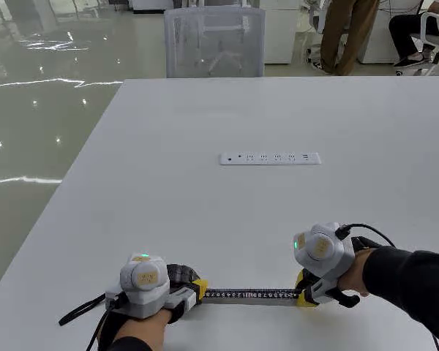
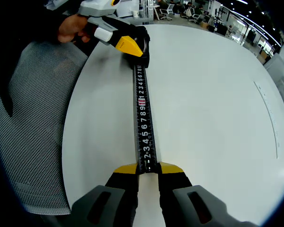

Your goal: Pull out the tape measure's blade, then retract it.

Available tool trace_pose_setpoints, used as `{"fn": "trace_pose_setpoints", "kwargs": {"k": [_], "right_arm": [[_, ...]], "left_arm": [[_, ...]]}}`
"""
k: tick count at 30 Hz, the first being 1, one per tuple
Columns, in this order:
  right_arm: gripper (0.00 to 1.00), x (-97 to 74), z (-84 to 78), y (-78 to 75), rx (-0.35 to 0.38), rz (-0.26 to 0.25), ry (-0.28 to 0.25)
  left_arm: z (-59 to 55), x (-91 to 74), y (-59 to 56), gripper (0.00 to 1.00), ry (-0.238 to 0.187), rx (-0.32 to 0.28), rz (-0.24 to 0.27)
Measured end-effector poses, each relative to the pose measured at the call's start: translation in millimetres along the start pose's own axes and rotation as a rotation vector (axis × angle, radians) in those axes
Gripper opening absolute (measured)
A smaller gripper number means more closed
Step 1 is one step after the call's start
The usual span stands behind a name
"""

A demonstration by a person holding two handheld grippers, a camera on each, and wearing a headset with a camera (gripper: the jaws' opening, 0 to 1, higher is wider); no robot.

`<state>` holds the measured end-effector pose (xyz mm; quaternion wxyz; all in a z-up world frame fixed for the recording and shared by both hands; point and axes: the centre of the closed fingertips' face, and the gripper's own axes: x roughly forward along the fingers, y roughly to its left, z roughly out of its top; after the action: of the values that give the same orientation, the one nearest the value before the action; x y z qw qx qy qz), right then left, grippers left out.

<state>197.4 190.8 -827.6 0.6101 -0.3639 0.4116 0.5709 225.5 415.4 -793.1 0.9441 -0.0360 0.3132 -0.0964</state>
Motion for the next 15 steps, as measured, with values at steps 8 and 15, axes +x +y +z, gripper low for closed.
{"fn": "trace_pose_setpoints", "kwargs": {"k": [8, 15], "right_arm": [[0.12, 1.6, 2.9, 0.5, -0.001, 0.002, -0.007], [0.12, 3.0, 5.2, 2.0, 0.001, -0.001, -0.012]], "left_arm": [[-0.3, -0.2, -0.4, 0.60, 0.002, 0.001, -0.005], [-0.3, -0.4, -0.8, 0.60, 0.002, 0.000, -0.007]]}}
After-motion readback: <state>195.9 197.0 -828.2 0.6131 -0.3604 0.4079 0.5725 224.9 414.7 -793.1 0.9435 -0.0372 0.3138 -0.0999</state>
